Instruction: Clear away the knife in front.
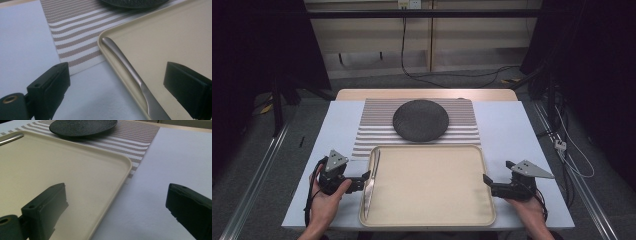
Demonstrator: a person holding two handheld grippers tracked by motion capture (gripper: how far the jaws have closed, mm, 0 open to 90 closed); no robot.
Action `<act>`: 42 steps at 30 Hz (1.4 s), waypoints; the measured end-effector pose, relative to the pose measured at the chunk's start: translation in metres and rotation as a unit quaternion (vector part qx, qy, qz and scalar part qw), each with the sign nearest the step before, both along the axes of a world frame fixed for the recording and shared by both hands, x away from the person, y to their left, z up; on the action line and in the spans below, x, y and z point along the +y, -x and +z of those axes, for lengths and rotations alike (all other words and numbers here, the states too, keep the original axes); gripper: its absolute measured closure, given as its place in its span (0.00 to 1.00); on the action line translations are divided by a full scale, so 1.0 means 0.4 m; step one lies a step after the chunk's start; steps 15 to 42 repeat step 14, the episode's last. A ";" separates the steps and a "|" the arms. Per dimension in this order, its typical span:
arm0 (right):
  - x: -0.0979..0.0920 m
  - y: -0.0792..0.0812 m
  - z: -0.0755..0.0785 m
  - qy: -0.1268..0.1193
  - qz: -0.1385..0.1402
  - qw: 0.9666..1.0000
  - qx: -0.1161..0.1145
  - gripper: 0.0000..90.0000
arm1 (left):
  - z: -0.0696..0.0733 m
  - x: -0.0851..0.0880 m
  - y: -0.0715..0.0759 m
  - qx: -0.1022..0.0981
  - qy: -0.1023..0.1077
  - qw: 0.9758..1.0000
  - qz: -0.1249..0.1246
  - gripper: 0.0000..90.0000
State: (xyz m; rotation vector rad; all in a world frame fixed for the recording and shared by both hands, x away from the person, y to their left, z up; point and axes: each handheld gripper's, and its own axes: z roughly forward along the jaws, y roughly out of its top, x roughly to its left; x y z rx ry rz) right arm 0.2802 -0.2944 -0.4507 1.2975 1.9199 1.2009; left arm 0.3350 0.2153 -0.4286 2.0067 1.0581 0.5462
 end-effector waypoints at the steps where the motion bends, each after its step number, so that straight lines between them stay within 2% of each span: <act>1: 0.000 0.000 0.000 0.000 0.000 1.000 0.000 0.04 | -0.004 0.000 0.002 -0.001 0.001 1.000 0.004 0.07; 3: -0.001 0.000 0.000 0.001 -0.002 1.000 0.000 0.04 | -0.010 0.001 0.004 0.005 0.007 1.000 0.002 0.07; 8: 0.001 0.005 0.003 0.002 0.001 1.000 -0.003 0.04 | -0.019 0.019 0.021 -0.005 0.007 1.000 0.016 0.07; 42: -0.001 0.005 0.003 0.003 -0.002 1.000 -0.003 0.04 | -0.018 0.024 0.019 -0.003 0.011 1.000 0.011 0.07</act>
